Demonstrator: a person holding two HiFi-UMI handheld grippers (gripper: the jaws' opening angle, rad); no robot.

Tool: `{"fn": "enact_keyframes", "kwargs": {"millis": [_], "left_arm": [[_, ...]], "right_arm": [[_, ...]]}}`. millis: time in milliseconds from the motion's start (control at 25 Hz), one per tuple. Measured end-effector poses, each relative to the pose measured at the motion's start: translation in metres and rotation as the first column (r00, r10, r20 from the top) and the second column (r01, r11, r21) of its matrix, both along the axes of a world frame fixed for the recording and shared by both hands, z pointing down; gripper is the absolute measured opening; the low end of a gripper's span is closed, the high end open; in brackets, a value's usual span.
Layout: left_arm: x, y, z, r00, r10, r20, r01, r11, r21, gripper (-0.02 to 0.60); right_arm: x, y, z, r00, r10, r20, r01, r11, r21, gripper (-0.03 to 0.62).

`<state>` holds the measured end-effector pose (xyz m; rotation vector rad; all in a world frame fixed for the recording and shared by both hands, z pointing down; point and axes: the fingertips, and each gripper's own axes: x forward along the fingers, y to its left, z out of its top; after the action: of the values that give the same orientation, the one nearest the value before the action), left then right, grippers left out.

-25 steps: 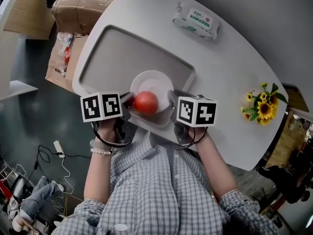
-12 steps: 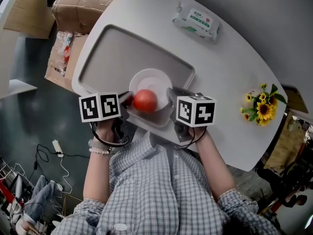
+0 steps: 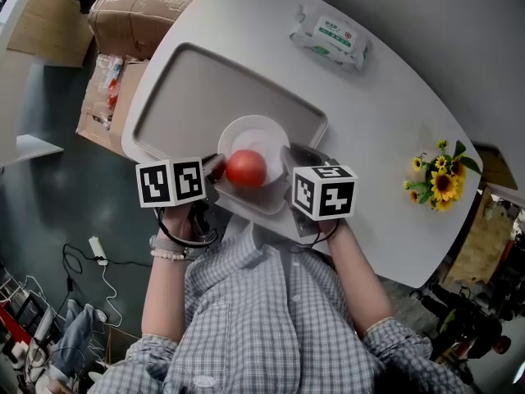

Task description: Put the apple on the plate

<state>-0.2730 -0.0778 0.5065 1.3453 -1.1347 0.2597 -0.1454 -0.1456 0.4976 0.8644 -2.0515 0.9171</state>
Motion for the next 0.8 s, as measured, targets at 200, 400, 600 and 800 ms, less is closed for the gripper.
{"fn": "enact_keyframes", "kwargs": {"millis": [200, 400, 600, 800], "left_arm": [[-0.005, -0.001, -0.002, 0.999, -0.035, -0.007, 0.035, 0.999, 0.014, 0.037], [-0.022, -0.003, -0.010, 0.993, -0.114, 0.026, 0.112, 0.992, 0.062, 0.037], [-0.041, -0.009, -0.031, 0.979, -0.165, 0.122, 0.138, 0.969, 0.203, 0.017], [-0.034, -0.016, -0.060, 0.979, -0.166, 0.115, 0.120, 0.938, 0.324, 0.009]], "right_arm": [[-0.001, -0.006, -0.003, 1.000, -0.015, 0.008, 0.015, 0.999, 0.036, 0.061], [0.004, -0.016, -0.013, 0.999, 0.025, 0.020, -0.027, 0.996, 0.084, 0.061], [0.017, -0.026, -0.033, 0.997, 0.064, 0.047, -0.071, 0.982, 0.172, 0.031], [0.026, -0.024, -0.062, 0.989, 0.058, 0.136, -0.086, 0.974, 0.211, 0.026]]}}
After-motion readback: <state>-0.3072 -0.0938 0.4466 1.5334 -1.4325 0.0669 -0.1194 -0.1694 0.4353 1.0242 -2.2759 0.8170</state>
